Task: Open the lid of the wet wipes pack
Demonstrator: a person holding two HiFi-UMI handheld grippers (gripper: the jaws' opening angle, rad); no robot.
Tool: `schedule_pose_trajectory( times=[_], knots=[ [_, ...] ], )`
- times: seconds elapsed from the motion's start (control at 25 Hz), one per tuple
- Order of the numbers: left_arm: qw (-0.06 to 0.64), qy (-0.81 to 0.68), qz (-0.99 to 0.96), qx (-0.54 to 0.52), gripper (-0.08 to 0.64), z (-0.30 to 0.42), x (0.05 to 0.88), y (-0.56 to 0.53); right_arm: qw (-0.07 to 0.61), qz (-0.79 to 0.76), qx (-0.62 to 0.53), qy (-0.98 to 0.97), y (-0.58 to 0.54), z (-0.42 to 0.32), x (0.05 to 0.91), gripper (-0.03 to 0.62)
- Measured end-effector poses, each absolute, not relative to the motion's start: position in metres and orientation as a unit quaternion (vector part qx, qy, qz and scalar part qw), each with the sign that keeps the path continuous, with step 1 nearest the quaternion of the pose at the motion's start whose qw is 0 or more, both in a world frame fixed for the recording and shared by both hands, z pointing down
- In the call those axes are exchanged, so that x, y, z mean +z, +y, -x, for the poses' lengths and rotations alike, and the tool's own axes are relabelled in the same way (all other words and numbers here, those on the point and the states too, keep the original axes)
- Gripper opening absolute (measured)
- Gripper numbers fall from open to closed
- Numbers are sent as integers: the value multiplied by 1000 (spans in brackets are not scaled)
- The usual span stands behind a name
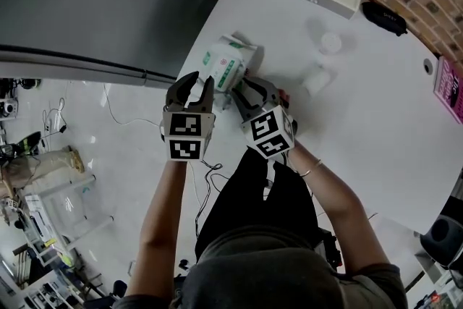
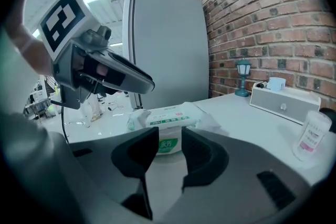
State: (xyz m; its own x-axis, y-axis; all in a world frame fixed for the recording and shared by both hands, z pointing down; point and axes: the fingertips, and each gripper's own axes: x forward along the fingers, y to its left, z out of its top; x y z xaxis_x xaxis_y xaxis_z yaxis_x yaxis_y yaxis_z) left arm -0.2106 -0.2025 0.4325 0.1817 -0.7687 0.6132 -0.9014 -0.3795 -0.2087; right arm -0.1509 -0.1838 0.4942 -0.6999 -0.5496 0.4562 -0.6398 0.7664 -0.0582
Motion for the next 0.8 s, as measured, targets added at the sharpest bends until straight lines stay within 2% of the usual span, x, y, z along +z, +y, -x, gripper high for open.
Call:
schedule_pose_trajectory(
  times=[0.32, 0.8],
  knots=[
    [101, -529, -767, 350, 124, 207, 439, -219, 212, -314, 131, -916, -186, 154, 508, 147],
    [141, -479, -777, 383, 126, 187, 451, -224, 263, -295, 141, -908, -188, 159, 519, 124]
  ],
)
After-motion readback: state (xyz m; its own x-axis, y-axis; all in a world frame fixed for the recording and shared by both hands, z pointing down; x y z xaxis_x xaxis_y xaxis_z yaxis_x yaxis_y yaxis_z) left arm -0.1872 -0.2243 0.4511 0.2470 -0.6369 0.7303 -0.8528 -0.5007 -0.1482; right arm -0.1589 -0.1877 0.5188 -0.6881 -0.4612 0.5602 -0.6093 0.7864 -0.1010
